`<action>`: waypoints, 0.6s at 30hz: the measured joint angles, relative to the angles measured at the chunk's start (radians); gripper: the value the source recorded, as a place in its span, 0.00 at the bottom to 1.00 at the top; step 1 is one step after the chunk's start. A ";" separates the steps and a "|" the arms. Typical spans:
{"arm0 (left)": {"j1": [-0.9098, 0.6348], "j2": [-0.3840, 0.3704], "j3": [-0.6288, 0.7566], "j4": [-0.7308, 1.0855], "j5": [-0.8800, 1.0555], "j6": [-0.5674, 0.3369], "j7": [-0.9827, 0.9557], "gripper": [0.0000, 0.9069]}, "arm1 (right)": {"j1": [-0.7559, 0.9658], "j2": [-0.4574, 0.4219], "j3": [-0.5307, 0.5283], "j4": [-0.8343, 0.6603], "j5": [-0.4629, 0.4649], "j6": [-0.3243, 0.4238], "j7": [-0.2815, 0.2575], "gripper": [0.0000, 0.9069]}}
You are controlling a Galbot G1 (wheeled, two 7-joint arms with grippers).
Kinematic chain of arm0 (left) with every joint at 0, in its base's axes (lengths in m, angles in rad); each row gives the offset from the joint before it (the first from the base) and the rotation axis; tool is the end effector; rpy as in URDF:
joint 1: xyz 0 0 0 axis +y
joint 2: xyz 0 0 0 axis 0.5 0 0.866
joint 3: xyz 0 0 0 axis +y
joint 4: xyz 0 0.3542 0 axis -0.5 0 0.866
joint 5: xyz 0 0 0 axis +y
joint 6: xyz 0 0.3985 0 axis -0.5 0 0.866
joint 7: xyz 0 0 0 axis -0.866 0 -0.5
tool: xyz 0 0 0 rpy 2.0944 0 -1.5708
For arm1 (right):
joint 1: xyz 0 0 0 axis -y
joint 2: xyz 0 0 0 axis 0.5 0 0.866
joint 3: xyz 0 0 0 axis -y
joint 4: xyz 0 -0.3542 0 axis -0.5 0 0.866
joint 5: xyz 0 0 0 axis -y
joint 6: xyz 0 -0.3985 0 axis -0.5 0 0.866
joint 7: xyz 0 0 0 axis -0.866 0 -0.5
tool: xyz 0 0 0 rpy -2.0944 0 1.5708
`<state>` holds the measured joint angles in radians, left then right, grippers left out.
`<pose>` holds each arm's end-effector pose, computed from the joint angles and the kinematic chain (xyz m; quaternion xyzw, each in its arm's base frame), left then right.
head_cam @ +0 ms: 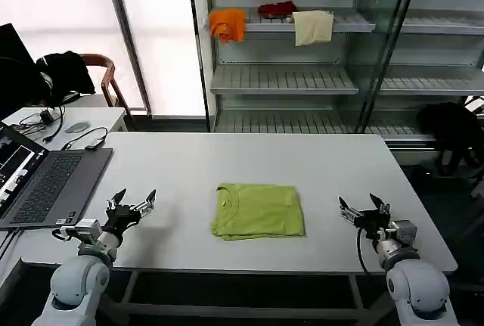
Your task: Fold and organize the clothes.
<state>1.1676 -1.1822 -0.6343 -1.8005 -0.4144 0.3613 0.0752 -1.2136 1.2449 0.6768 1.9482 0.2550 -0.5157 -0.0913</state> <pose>0.3555 0.1395 -0.2723 -0.0323 -0.9930 0.0114 0.1131 0.3315 -0.1200 -0.2365 0.0185 -0.9892 0.0388 0.1400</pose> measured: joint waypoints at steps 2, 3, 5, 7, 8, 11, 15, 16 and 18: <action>0.000 0.000 -0.002 -0.002 0.000 0.000 0.000 1.00 | 0.002 -0.005 0.005 0.000 -0.002 0.000 -0.001 1.00; 0.001 0.000 -0.002 -0.003 0.000 -0.001 0.000 1.00 | 0.003 -0.007 0.007 0.000 -0.003 0.000 -0.001 1.00; 0.003 0.000 -0.003 -0.005 0.000 -0.002 0.000 1.00 | 0.004 -0.010 0.011 0.000 -0.004 0.000 -0.001 1.00; 0.006 -0.001 -0.003 -0.005 0.000 -0.003 0.000 1.00 | 0.005 -0.011 0.013 0.000 -0.006 -0.002 0.001 1.00; 0.007 -0.001 -0.003 -0.005 0.000 -0.004 0.000 1.00 | 0.006 -0.011 0.014 0.000 -0.006 -0.003 0.002 1.00; 0.012 -0.001 -0.003 -0.011 0.000 -0.006 0.000 1.00 | 0.008 -0.011 0.016 0.002 -0.008 -0.006 0.006 1.00; 0.013 0.001 -0.004 -0.017 0.000 -0.007 0.000 1.00 | 0.011 -0.013 0.018 0.005 -0.010 -0.013 0.010 1.00; 0.012 0.001 -0.004 -0.017 0.000 -0.008 0.000 1.00 | 0.011 -0.013 0.018 0.006 -0.011 -0.016 0.011 1.00; 0.012 0.001 -0.005 -0.017 0.000 -0.008 0.000 1.00 | 0.011 -0.014 0.019 0.006 -0.015 -0.017 0.011 1.00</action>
<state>1.1799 -1.1809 -0.6388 -1.8175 -0.4148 0.3530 0.0750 -1.2022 1.2310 0.6960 1.9544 0.2405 -0.5328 -0.0806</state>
